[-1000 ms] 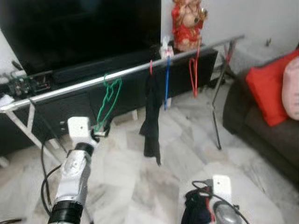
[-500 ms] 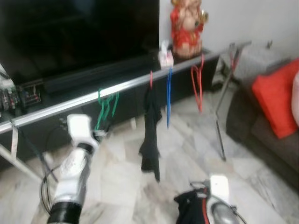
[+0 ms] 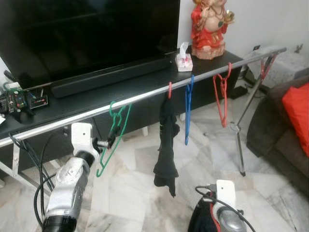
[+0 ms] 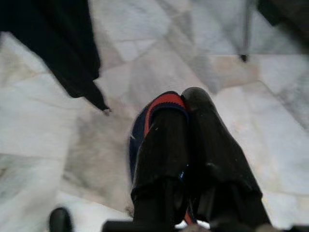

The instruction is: Hang hanger

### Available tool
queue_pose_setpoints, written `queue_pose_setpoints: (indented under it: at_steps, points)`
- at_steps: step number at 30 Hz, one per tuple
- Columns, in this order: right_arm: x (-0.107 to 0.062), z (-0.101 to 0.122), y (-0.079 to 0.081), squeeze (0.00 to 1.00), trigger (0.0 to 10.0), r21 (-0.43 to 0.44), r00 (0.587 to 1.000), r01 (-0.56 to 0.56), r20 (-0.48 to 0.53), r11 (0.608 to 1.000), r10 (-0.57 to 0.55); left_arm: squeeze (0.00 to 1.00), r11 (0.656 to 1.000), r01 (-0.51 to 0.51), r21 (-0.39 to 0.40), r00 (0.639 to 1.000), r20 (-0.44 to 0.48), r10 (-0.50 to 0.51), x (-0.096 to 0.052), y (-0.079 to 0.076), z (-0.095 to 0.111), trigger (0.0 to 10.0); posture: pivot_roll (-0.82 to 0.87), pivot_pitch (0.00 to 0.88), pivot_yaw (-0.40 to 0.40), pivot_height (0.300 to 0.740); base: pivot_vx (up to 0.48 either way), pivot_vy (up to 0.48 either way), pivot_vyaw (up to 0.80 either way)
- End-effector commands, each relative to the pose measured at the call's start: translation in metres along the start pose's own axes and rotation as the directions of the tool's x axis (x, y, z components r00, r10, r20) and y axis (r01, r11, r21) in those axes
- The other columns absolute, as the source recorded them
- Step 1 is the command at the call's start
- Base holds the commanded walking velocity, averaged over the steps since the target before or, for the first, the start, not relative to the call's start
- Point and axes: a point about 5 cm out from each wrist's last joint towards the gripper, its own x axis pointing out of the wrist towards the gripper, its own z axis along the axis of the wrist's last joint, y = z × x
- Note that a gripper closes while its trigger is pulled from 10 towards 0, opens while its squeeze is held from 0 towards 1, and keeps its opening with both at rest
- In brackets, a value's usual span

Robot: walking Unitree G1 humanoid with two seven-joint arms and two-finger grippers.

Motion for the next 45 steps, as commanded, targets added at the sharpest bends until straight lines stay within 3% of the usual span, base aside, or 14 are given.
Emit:
queue_pose_setpoints:
  at_steps: [1,7,14,21,27,33,35,45]
  points:
    - [-0.001,0.000,0.004,0.00,10.0,0.011,1.000,-0.004,0.009,1.000,0.004,0.00,1.000,-0.001,0.022,1.000,-0.020,0.002,-0.007,0.008,0.001,10.0,-0.08,0.000,0.033,0.740,0.000,0.000,0.00]
    - [-0.002,-0.003,0.007,0.00,10.0,0.008,1.000,-0.012,0.002,1.000,0.012,0.00,1.000,0.026,0.013,0.995,-0.092,-0.025,-0.009,0.007,-0.001,10.0,-0.07,0.000,0.036,0.740,0.000,0.000,0.00]
    - [-0.001,-0.001,0.008,0.00,10.0,0.012,1.000,-0.011,0.004,1.000,0.011,0.00,0.996,0.079,-0.052,0.994,-0.076,-0.083,0.016,-0.014,0.011,10.0,-0.07,0.000,0.038,0.740,0.000,0.000,0.00]
    - [0.000,0.002,0.006,0.00,10.0,0.021,1.000,0.001,0.013,1.000,-0.001,0.00,0.994,0.089,-0.059,0.982,-0.159,-0.097,0.034,-0.022,0.009,10.0,-0.09,0.000,0.047,0.740,0.000,0.000,0.00]
    - [0.000,0.001,0.007,0.00,10.0,0.014,1.000,-0.007,0.010,1.000,0.006,0.00,0.996,0.087,0.020,0.976,-0.202,-0.082,0.044,-0.025,0.007,10.0,-0.08,0.000,0.040,0.740,0.000,0.000,0.00]
    - [0.000,0.003,0.010,0.00,10.0,0.007,1.000,-0.017,0.017,1.000,0.017,0.00,0.999,0.033,0.027,0.970,-0.243,-0.025,0.059,-0.028,0.004,10.0,-0.09,0.000,0.039,0.740,0.000,0.000,0.00]
    - [0.001,0.004,0.010,0.00,10.0,0.003,1.000,-0.022,0.015,1.000,0.022,0.00,1.000,0.008,0.023,0.954,-0.298,-0.001,0.063,-0.028,-0.002,10.0,-0.09,0.000,0.040,0.740,0.000,0.000,0.00]
    - [0.000,0.002,0.009,0.00,10.0,-0.006,1.000,-0.025,0.009,1.000,0.025,0.00,0.999,-0.016,0.042,0.956,-0.293,0.028,0.070,-0.030,-0.005,10.0,-0.10,0.000,0.037,0.740,0.000,0.000,0.00]
